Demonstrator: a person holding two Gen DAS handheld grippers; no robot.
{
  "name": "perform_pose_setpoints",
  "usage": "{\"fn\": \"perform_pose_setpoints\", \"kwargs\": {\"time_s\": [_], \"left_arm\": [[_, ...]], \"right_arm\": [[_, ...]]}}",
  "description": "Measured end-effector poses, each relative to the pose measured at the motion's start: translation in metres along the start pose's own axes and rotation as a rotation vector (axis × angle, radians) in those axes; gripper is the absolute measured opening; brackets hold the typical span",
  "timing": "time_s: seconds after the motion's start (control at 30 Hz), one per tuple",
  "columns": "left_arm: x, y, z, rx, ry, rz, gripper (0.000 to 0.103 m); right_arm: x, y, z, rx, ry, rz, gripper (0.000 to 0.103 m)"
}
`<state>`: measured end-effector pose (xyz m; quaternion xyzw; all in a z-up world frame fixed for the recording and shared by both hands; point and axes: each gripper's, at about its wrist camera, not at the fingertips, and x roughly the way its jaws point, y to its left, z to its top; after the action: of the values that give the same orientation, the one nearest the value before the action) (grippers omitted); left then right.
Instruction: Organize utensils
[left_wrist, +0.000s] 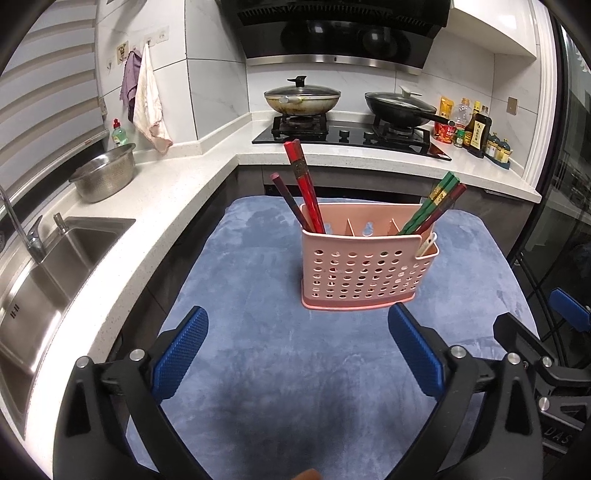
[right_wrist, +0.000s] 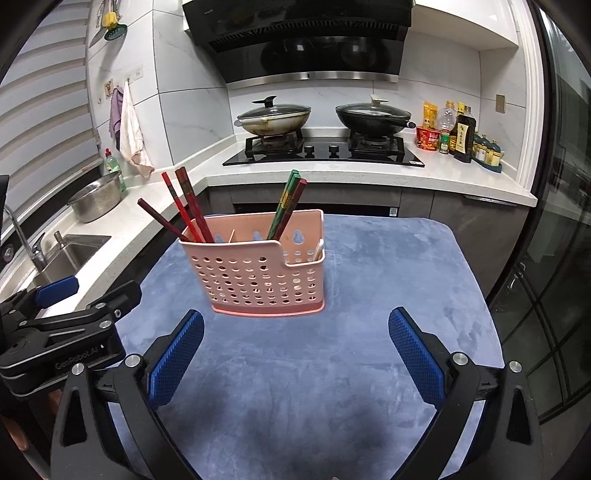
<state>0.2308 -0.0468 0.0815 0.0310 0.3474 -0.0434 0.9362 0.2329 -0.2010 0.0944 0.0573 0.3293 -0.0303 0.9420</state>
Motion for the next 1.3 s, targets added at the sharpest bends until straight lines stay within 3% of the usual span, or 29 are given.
{"fn": "perform_pose_setpoints", "kwargs": {"time_s": [1.3], "left_arm": [[0.014,0.011,-0.018,-0.046,0.079,0.05,0.095]], "right_arm": [[0.008,0.007,-0.016,0.004,0.075,-0.005,0.096]]}}
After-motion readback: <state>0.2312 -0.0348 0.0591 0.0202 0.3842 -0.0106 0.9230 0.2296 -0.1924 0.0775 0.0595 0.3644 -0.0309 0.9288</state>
